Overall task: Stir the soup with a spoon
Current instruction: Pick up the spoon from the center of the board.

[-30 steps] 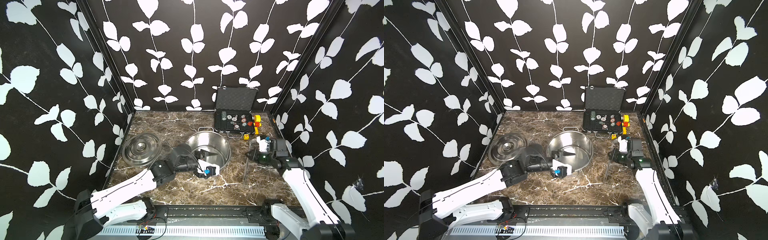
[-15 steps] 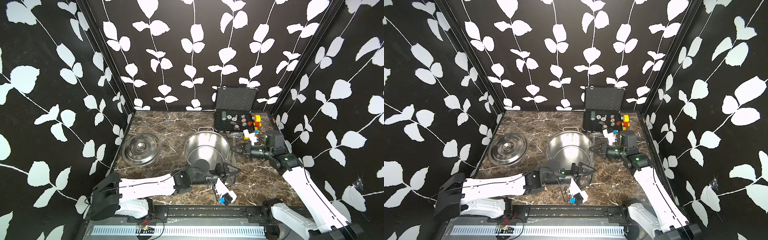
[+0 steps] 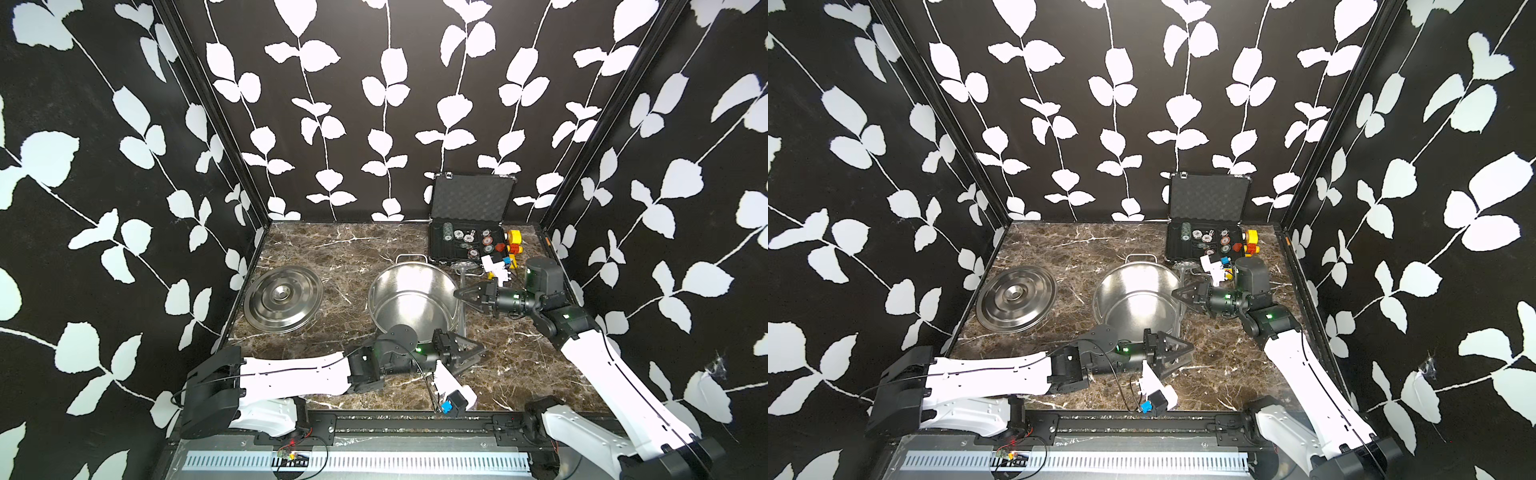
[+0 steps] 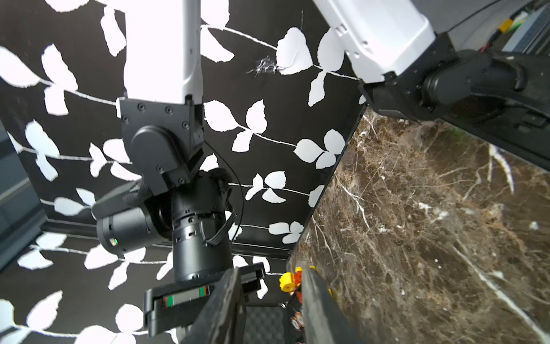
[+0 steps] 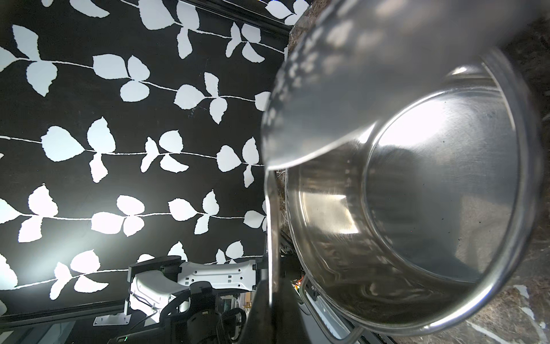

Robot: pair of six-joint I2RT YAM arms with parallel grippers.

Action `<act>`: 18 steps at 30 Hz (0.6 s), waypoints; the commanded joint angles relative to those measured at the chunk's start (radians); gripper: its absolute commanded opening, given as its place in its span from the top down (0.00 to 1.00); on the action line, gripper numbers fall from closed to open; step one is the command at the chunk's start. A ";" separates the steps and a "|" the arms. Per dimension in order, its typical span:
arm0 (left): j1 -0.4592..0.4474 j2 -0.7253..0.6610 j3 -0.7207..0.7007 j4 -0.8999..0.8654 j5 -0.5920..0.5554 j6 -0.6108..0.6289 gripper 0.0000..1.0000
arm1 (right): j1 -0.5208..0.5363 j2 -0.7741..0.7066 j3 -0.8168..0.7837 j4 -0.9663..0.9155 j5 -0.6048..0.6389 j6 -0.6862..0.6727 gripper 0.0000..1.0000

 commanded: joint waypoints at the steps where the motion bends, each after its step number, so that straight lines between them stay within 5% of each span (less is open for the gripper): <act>1: -0.003 -0.029 -0.021 0.002 -0.035 -0.016 0.57 | 0.010 -0.009 0.021 0.058 -0.031 0.012 1.00; 7: -0.003 -0.036 -0.033 0.008 -0.072 -0.013 0.80 | 0.014 -0.022 0.017 0.057 -0.038 0.021 1.00; 11: -0.002 -0.032 -0.033 0.033 -0.102 -0.006 0.84 | 0.022 -0.021 0.016 0.050 -0.054 0.014 1.00; 15: -0.003 -0.033 -0.025 0.059 -0.120 -0.011 1.00 | 0.029 -0.030 0.011 0.035 -0.061 0.006 1.00; 18: -0.003 -0.041 -0.009 0.072 -0.147 -0.040 1.00 | 0.032 -0.043 0.011 0.033 -0.052 0.004 1.00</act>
